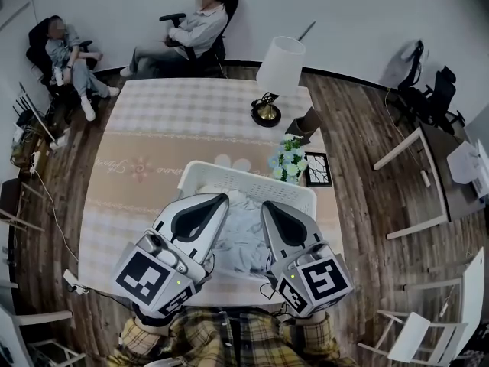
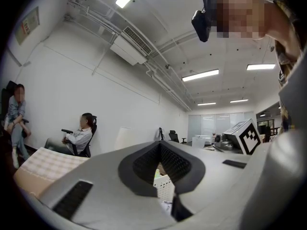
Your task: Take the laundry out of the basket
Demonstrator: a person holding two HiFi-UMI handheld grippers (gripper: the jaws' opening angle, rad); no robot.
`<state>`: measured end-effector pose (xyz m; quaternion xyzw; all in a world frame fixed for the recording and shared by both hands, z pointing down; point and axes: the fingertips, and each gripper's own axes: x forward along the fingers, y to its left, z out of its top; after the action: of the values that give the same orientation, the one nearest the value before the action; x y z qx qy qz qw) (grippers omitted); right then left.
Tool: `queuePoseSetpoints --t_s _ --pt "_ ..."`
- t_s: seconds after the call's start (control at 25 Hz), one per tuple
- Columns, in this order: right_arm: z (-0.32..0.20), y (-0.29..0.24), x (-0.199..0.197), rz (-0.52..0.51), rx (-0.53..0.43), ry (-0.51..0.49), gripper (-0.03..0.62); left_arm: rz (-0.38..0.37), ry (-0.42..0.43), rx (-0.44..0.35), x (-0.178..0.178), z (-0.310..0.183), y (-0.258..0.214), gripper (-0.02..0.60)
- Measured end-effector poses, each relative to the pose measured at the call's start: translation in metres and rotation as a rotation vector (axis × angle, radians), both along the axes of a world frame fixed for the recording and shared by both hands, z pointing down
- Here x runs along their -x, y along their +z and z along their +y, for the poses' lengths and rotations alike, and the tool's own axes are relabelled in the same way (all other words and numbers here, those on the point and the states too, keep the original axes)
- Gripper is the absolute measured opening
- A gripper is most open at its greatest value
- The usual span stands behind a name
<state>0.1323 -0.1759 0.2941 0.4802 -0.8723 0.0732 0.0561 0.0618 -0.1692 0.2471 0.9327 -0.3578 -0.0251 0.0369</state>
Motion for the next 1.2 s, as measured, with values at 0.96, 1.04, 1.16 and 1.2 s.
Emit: queuePoseSetpoints --t_s 0.96,1.04,1.16,1.2 --pt "-0.016 0.069 0.001 0.082 0.223 -0.125 0.167 -0.133 0.068 0.281 -0.022 -0.04 0.1 0.152" --pt "-0.015 0.077 0.001 0.105 0.243 -0.149 0.185 -0.151 0.075 0.313 -0.026 -0.043 0.112 0.186" --pt "-0.012 0.089 0.001 0.118 0.263 -0.175 0.209 -0.179 0.081 0.364 -0.029 -0.048 0.132 0.221" --pt "-0.011 0.093 0.002 0.124 0.274 -0.188 0.213 -0.189 0.082 0.382 -0.03 -0.05 0.139 0.233"
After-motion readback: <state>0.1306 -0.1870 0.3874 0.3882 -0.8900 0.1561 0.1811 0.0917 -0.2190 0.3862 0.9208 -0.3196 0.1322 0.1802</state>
